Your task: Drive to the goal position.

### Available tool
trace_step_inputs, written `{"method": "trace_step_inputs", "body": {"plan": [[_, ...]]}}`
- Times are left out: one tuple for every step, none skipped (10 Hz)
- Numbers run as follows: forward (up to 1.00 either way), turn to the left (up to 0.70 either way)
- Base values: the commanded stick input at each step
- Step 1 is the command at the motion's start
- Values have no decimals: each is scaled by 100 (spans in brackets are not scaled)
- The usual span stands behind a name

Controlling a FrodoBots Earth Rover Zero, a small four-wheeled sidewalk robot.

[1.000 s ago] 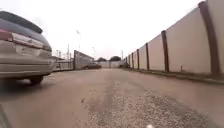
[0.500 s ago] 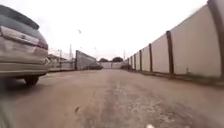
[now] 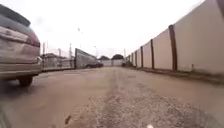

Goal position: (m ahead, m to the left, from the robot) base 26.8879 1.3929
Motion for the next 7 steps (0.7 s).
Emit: {"method": "trace_step_inputs", "body": {"plan": [[70,0],[70,0],[70,-17],[70,-29],[70,-6],[70,0],[70,0]]}}
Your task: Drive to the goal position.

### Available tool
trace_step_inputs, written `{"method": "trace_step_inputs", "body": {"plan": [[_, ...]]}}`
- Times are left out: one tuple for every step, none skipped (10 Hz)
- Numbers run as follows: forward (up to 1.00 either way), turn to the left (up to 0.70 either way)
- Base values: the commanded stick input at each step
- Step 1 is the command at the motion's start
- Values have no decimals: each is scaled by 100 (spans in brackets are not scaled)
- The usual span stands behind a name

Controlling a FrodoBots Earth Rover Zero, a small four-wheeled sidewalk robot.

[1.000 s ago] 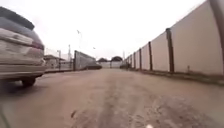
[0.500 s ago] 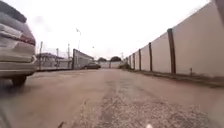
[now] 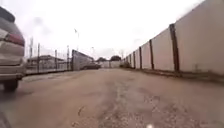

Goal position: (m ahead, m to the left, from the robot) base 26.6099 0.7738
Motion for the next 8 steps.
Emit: {"method": "trace_step_inputs", "body": {"plan": [[70,0],[70,0],[70,0],[70,0],[70,0],[70,0],[70,0],[70,0]]}}
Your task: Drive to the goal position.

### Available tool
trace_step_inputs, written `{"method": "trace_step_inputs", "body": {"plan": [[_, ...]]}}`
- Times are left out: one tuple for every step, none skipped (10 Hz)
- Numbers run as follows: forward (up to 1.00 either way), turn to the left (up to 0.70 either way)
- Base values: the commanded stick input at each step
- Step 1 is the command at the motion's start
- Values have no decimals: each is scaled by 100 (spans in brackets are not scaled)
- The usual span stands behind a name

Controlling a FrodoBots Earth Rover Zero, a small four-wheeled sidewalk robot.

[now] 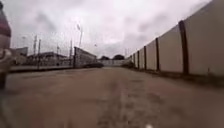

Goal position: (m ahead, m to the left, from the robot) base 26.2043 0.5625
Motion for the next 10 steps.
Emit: {"method": "trace_step_inputs", "body": {"plan": [[70,0],[70,0],[70,0],[70,0],[70,0],[70,0],[70,0],[70,0],[70,0],[70,0]]}}
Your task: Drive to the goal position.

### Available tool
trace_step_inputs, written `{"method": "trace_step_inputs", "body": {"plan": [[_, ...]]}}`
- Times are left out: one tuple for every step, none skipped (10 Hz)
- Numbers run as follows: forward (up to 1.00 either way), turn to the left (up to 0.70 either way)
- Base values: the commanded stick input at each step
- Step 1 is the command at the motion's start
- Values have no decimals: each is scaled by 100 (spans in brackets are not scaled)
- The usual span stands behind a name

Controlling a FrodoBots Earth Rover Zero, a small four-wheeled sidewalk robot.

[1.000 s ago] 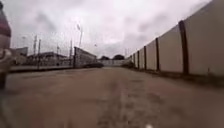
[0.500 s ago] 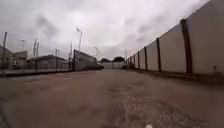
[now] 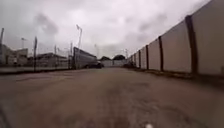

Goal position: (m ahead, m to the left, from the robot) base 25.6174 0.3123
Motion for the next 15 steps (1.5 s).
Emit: {"method": "trace_step_inputs", "body": {"plan": [[70,0],[70,0],[70,0],[70,0],[70,0],[70,-35],[70,-29],[70,-6],[70,0],[70,0],[70,0],[70,0],[70,0],[70,0],[70,0]]}}
